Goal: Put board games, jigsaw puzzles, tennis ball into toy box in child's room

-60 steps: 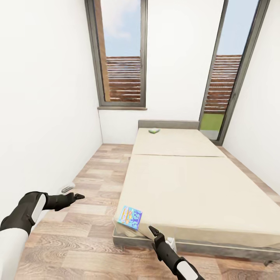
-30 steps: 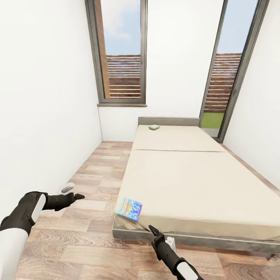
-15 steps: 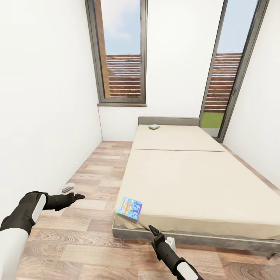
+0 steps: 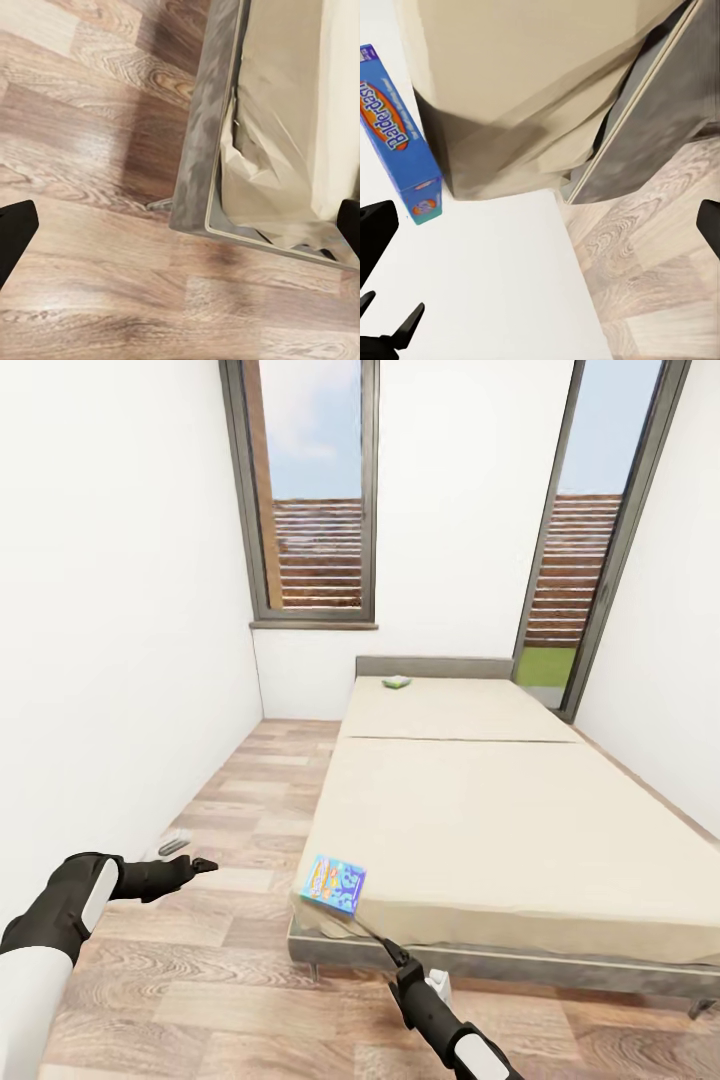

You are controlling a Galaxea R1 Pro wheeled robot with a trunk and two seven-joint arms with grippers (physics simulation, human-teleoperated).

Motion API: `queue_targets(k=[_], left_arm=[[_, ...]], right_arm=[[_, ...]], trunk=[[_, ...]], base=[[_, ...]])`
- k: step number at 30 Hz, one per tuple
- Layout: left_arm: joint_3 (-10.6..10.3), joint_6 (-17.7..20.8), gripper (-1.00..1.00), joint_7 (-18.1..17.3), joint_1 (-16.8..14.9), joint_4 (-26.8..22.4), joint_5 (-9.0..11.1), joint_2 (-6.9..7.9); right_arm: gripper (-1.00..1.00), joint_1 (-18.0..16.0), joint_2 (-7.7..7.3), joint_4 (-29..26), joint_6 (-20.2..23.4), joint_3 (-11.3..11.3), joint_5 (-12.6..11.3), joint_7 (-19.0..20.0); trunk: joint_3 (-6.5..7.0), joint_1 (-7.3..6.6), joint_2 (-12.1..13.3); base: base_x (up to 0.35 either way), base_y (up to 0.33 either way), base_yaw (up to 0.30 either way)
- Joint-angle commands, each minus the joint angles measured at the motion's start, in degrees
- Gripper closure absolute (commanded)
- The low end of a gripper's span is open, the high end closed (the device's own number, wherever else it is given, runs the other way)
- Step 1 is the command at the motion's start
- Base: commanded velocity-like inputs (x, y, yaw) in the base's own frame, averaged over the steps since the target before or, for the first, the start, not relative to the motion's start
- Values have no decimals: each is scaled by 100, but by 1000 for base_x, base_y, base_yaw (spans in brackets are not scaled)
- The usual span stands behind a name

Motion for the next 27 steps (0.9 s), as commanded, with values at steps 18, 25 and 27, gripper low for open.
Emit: queue_targets(k=[18,25,27], left_arm=[[5,44,-100,8,-4,-2,38,-4],[6,43,-100,7,-4,-2,37,-7],[12,43,-100,8,-4,-2,37,-3]], right_arm=[[-100,-7,2,-3,35,39,-33,669],[-100,-10,2,-19,31,48,-35,705],[-100,-11,2,-27,33,48,-37,708]], trunk=[[-258,307,-565],[-258,307,-565],[-258,307,-565]], base=[[0,0,0],[0,0,0],[0,0,0]])
